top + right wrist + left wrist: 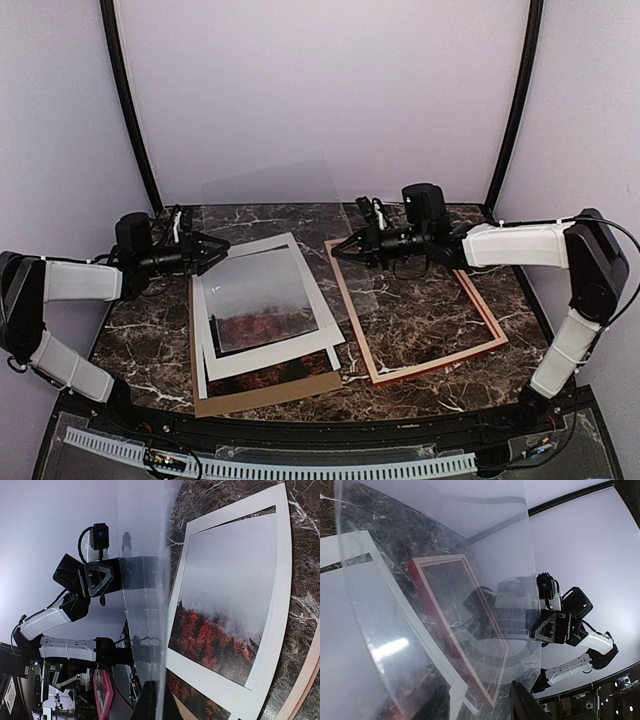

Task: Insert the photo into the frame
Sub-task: Pass from the right arm to the left

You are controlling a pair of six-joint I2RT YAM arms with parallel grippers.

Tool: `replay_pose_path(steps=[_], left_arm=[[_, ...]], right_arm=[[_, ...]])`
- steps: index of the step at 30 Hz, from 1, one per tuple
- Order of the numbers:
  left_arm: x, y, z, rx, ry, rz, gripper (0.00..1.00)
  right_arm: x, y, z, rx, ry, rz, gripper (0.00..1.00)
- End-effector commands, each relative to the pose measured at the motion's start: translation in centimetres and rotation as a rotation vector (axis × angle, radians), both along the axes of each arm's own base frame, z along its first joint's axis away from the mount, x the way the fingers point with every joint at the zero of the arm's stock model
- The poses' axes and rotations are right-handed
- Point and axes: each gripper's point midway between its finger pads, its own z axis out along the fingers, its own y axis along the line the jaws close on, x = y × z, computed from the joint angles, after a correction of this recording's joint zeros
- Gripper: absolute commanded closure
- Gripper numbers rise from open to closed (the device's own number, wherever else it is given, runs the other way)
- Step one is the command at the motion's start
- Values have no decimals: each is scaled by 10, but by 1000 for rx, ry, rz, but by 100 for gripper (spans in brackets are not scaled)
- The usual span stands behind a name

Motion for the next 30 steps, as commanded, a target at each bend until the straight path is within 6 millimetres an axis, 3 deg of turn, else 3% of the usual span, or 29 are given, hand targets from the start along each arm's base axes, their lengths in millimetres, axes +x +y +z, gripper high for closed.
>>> replay_pose_path(steps=[1, 7, 12, 15, 21, 27, 30], left_arm=[[-7, -4, 20, -12, -78, -35, 62], [-6, -3, 20, -9, -79, -33, 78], [-6, -3, 21, 2, -80, -26, 99], [-5, -1, 25, 9, -89, -12, 100], [-6, 5, 35, 82, -88, 21, 100], [-15, 11, 57, 157, -116, 34, 100], [-20, 13, 71, 182, -143, 32, 100]], right_arm=[[8, -2, -4, 10, -14, -41, 100], [9, -2, -10, 36, 15, -64, 100], [11, -4, -15, 31, 23, -79, 100], [10, -5, -18, 25, 29, -85, 99], [10, -22, -44, -118, 24, -129, 52], [8, -55, -72, -310, 0, -200, 31], [2, -69, -87, -390, -3, -215, 27]])
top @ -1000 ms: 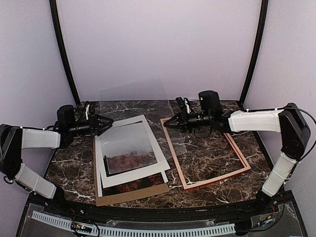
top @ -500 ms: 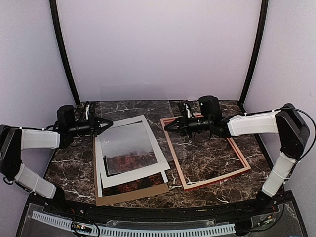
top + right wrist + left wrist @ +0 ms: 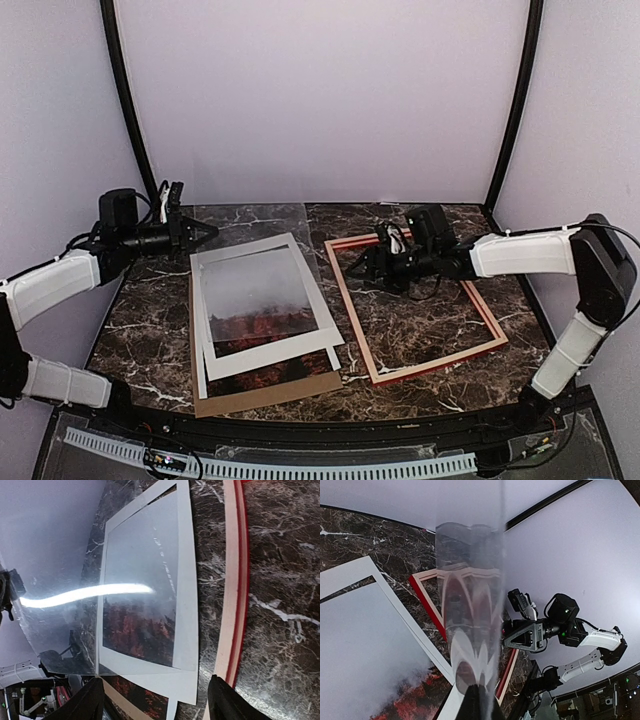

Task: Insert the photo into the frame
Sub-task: Pass from the right arm to the left, then adjust the frame body at the center of the board.

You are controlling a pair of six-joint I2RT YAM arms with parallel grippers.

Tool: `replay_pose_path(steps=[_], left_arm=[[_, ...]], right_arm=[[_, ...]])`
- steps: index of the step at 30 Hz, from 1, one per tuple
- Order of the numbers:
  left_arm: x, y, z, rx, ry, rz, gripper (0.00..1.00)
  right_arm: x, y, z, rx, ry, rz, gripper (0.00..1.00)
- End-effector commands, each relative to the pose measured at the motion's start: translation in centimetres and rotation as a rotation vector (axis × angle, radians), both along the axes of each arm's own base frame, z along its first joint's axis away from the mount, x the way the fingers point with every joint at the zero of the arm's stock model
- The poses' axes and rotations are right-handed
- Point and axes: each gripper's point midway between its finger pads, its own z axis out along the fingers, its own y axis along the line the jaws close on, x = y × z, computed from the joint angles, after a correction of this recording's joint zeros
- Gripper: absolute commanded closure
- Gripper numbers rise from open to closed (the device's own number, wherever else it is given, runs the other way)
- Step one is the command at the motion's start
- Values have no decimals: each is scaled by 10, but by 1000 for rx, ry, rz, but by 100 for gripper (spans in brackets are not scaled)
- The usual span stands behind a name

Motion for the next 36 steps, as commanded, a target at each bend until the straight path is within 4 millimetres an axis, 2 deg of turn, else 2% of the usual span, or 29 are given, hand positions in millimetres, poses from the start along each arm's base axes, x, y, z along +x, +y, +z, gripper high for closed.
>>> replay_pose_path(steps=[1, 4, 5, 8, 13, 19, 27, 36], left_arm=[[-9, 5, 22, 78, -50, -1, 100], [-10, 8, 38, 105, -73, 14, 100], [-12, 8, 38, 114, -66, 13, 100], [-12, 10, 55, 120, -98, 26, 100], [-8, 18, 69, 152, -115, 84, 100], [-4, 27, 85, 193, -152, 146, 100], [3, 36, 104, 238, -179, 198, 100], [4, 38, 119, 248, -206, 214, 100]], right_arm=[[-6, -30, -19, -159, -38, -36, 27], [-12, -37, -34, -207, -24, -32, 28], [-15, -38, -39, -220, -20, -29, 29], [-22, -36, -56, -251, 4, -11, 31], [-36, -24, -76, -280, 23, 26, 32], [-55, 1, -92, -285, 41, 87, 37], [-79, 35, -94, -263, 60, 129, 45], [-94, 90, -90, -170, 54, 107, 46]])
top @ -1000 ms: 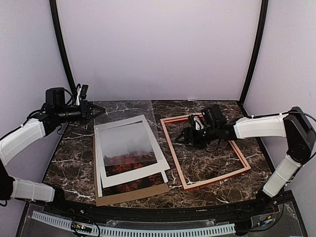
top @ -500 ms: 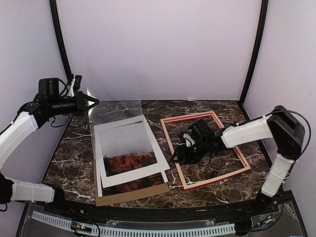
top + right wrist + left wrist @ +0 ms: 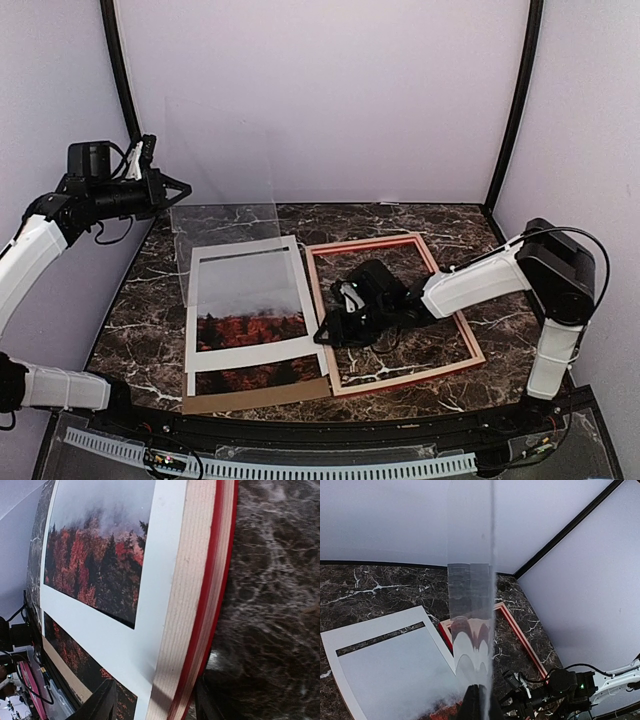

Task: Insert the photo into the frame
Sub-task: Adjust the frame body at the center of the board.

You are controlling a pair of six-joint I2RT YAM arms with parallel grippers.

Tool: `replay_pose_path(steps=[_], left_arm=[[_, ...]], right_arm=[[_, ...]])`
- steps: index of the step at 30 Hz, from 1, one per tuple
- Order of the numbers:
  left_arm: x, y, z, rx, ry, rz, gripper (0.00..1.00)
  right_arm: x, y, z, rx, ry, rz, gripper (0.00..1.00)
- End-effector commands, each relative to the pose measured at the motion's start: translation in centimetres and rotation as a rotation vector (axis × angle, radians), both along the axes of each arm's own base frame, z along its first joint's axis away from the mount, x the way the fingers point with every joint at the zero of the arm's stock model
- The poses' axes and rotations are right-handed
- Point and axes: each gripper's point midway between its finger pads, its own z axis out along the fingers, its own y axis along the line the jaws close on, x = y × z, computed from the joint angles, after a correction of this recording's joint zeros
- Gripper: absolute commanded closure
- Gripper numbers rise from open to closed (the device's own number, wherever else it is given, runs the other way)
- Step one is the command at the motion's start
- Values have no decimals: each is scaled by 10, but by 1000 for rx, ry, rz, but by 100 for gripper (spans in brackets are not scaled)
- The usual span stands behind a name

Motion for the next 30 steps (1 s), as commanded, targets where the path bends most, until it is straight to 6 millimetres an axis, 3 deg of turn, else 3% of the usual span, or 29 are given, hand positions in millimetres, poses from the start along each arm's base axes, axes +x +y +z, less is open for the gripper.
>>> replay_pose_path(steps=[1, 5, 10, 15, 18, 22, 25, 30], left_arm=[[-2, 0, 23, 3, -63, -5, 100], [-3, -4, 29, -26, -63, -24, 100], [-8, -16, 34, -118, -44, -84, 100], [-8, -29, 40, -210, -29, -120, 100], [-8, -39, 38, -217, -12, -129, 100], [-8, -54, 32, -223, 17, -148, 100], [-8, -67, 25, -218, 39, -165, 100], [-10, -85, 18, -218, 64, -200, 100]], right_arm=[[-2, 37, 10, 89, -7, -29, 46], [0, 46, 18, 91, -30, -33, 40], [25, 8, 33, 0, -126, -96, 31], [55, -65, 49, -136, -221, -194, 29], [74, -126, 48, -274, -254, -271, 28], [84, -188, 42, -391, -244, -344, 28], [85, -220, 31, -456, -216, -370, 29], [80, -255, 7, -539, -160, -402, 30]])
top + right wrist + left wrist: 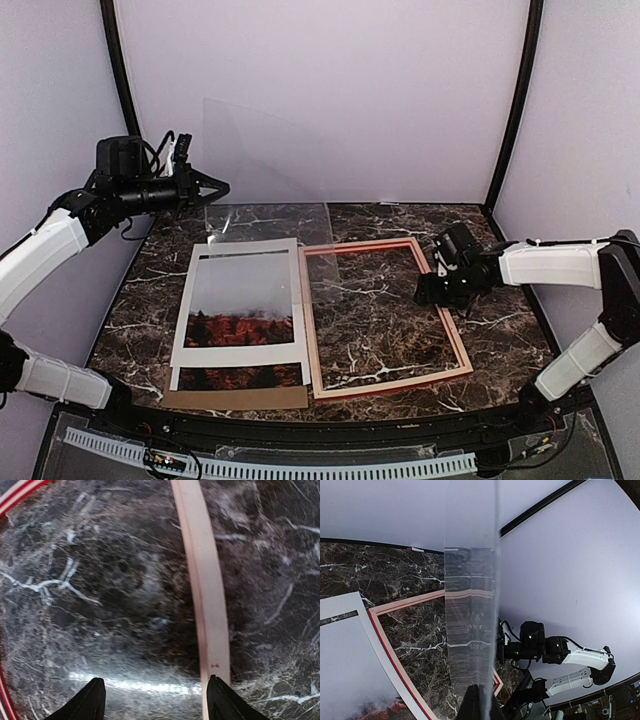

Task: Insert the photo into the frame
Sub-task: Adjust the frame body at the center of the board.

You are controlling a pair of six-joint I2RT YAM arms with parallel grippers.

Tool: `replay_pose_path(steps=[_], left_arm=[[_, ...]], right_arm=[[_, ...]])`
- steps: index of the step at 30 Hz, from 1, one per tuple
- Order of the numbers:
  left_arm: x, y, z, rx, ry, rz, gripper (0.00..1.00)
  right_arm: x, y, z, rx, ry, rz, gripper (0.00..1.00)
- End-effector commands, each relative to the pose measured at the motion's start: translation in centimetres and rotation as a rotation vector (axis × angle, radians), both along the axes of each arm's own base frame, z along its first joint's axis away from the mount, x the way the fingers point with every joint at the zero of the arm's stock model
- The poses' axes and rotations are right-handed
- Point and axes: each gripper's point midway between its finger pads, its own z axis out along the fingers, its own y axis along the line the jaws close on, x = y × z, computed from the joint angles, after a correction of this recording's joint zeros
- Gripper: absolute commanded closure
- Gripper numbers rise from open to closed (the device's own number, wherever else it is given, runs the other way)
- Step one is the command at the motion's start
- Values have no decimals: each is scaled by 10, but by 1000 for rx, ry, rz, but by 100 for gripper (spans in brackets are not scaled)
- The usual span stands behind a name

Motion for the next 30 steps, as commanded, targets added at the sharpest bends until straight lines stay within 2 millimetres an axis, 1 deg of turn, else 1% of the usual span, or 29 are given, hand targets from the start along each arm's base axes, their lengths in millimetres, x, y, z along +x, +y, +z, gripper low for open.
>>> replay_pose_path(steps=[1, 5, 9, 11, 14, 16, 19, 20, 21, 22, 24, 25, 26, 30], left_arm=[[-1, -16, 7, -25, -35, -24, 100], [-4, -31, 4, -21, -28, -55, 100], [-6, -44, 1, -21, -23, -79, 100], [-7, -50, -1, -24, -18, -89, 100], [-8, -58, -4, -26, -14, -100, 100], [-10, -66, -3, -36, -13, -115, 100], [-11, -75, 1, -71, -11, -127, 100], [-12, -80, -1, -78, -4, -135, 100], [-12, -82, 2, -100, -8, -136, 100], [-13, -87, 0, -104, 1, -146, 100], [-12, -96, 1, -124, -1, -155, 100], [-10, -99, -2, -126, 12, -156, 100], [-11, -103, 0, -133, 5, -161, 100], [-9, -120, -5, -146, 22, -178, 100]], right_arm=[[-11, -31, -21, -106, 53, -11, 30], [-15, -46, -29, -139, 68, -40, 31], [-20, -53, -37, -153, 87, -49, 33], [-23, -55, -41, -154, 98, -48, 35], [-28, -58, -47, -154, 114, -52, 46], [-32, -60, -47, -151, 114, -62, 54], [-37, -63, -46, -139, 111, -92, 62], [-39, -64, -46, -131, 111, -101, 65], [-42, -64, -46, -119, 112, -110, 67], [-44, -63, -45, -103, 108, -116, 70], [-48, -62, -43, -64, 101, -131, 73], [-51, -61, -43, -46, 101, -141, 75], [-53, -60, -42, -26, 99, -147, 76], [-65, -58, -41, 46, 94, -189, 77]])
